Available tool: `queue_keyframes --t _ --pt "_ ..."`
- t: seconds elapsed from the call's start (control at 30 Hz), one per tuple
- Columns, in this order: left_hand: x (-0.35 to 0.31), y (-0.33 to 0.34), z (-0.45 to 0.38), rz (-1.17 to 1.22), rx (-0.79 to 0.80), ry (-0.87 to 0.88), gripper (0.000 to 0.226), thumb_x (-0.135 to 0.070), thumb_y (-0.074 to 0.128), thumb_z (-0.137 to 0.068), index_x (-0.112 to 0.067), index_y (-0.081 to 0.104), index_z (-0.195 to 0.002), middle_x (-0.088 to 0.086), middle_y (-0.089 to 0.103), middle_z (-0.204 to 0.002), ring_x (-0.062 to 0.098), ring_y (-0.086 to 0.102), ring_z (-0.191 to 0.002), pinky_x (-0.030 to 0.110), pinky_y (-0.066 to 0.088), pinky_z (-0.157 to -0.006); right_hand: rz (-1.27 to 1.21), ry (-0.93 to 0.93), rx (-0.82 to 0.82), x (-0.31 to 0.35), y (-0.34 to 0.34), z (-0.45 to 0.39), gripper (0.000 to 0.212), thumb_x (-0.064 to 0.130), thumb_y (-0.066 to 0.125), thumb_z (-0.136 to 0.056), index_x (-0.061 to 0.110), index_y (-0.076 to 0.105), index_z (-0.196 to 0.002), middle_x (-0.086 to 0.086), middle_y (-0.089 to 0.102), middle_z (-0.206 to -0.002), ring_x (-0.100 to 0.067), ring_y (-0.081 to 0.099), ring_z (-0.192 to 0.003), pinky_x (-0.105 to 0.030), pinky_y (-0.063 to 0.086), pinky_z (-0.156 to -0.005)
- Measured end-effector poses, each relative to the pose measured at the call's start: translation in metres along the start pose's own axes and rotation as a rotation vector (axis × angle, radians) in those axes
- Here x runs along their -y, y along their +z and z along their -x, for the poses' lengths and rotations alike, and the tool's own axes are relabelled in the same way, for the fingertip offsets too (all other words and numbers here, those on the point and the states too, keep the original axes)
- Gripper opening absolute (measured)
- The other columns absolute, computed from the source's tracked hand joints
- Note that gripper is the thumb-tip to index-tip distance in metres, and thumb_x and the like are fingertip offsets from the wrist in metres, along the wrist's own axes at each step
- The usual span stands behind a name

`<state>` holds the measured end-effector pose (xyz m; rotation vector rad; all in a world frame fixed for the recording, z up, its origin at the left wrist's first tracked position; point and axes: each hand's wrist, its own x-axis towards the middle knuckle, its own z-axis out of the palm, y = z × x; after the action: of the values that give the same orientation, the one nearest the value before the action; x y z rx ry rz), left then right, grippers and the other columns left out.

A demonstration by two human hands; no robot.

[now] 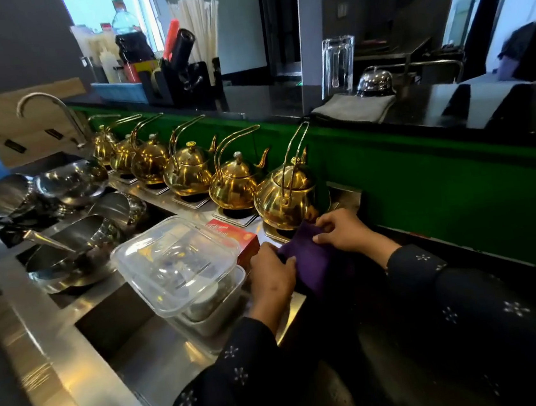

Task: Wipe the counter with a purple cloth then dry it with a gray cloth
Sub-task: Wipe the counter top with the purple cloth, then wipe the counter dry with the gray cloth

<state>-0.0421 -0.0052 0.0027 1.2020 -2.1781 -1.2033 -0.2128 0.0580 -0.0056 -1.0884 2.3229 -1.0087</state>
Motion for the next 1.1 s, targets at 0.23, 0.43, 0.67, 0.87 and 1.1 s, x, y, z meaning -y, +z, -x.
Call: queue_keyframes --t 0.23,0.43,0.67,0.87,1.1 --pt "-0.005 0.01 0.0 -0.632 -0.089 0.395 0.052 -0.032 0.053 -0.09 -0.019 0.037 -0.137 0.006 0.04 -0.139 0.027 0.038 -0.126 0.04 0.034 -0.099 0.294 -0.158 -0.258 -0.004 0.002 0.013 0.031 0.03 0.08 -0.073 0.03 0.057 -0.094 0.008 0.058 -0.099 -0.012 0.057 -0.093 -0.036 0.044 -0.086" --pt "0.007 0.022 0.007 -0.687 0.059 0.459 0.033 -0.037 0.037 -0.096 -0.023 0.047 -0.124 0.002 0.048 -0.132 0.025 0.045 -0.117 0.038 0.036 -0.092 0.348 -0.328 -0.141 -0.015 0.008 0.032 0.037 0.027 0.061 -0.09 0.031 0.055 -0.126 0.007 0.053 -0.123 -0.014 0.049 -0.115 -0.032 0.034 -0.093" --pt "0.012 0.024 0.01 -0.685 0.049 0.539 0.037 -0.034 0.037 -0.095 -0.022 0.044 -0.13 0.0 0.046 -0.136 0.019 0.042 -0.123 0.035 0.031 -0.101 0.506 -0.382 -0.096 -0.021 0.01 0.038 0.034 0.029 0.044 -0.098 0.032 0.054 -0.131 0.008 0.051 -0.134 -0.016 0.044 -0.116 -0.032 0.03 -0.092" --pt "-0.012 0.024 -0.001 -0.713 0.066 0.513 0.039 -0.036 0.039 -0.091 -0.022 0.047 -0.127 0.001 0.051 -0.128 0.021 0.047 -0.118 0.04 0.033 -0.101 0.538 -0.37 -0.061 -0.01 -0.006 0.045 0.039 0.034 0.046 -0.097 0.034 0.048 -0.136 0.01 0.049 -0.136 -0.016 0.043 -0.121 -0.036 0.032 -0.098" --pt "-0.123 0.013 -0.032 -0.605 -0.127 0.804 0.032 -0.035 0.045 -0.09 -0.02 0.052 -0.118 0.003 0.055 -0.118 0.024 0.051 -0.112 0.041 0.036 -0.094 0.403 -0.394 -0.536 0.019 -0.091 0.037 0.025 0.025 0.063 -0.085 0.028 0.065 -0.11 0.006 0.061 -0.112 -0.019 0.055 -0.101 -0.034 0.04 -0.085"
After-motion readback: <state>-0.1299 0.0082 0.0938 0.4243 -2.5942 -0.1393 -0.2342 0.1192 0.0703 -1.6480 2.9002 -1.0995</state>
